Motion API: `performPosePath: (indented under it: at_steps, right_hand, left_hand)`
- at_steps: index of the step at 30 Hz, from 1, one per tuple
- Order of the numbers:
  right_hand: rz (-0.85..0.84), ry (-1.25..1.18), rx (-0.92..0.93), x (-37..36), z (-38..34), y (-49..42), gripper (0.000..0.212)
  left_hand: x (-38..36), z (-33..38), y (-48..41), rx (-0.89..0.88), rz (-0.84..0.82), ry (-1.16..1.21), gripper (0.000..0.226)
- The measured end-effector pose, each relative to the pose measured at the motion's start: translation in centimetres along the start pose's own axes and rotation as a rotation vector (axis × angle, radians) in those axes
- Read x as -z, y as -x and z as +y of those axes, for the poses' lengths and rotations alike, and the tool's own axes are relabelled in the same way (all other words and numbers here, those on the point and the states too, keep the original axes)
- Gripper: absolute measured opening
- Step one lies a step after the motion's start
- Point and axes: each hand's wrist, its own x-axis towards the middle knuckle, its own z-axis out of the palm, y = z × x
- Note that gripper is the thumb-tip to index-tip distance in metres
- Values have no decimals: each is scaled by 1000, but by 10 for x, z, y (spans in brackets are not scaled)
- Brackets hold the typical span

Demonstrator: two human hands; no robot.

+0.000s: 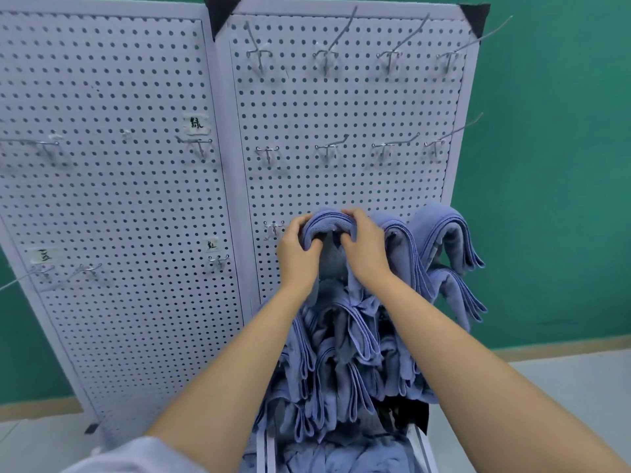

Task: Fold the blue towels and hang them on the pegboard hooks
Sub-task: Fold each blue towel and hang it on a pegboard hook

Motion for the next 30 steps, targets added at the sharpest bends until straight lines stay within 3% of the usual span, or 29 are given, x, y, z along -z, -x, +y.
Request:
performPosePath:
  at_steps: [4,8,9,11,15,21,24,30]
  right_hand:
    - [-3,75,-11,-2,3,19,44]
    - [91,734,95,-4,5,41,42]
    - [89,797,92,-5,5,44,44]
    - [35,684,39,-9,5,45,46]
    - [18,107,-81,-16,16,42,44]
    - [-6,274,-104,-18,27,41,14]
    - [-112,351,-178,-11,26,50,25]
    - [-237,196,-212,14,15,82,51]
  left_hand:
    - [4,-17,7,-8,-15,-64,49]
    - [8,-34,14,33,9,-201,53]
    - [9,-35,16,50,11,-216,51]
    - [10,-35,19,63,-5,-181,41]
    - [8,-30,28,83,-46,-107,27]
    - [7,-35,36,104,-125,-208,44]
    - [12,-28,42,138,-167,-246,49]
    - [38,-4,66,244,-194,-335,54]
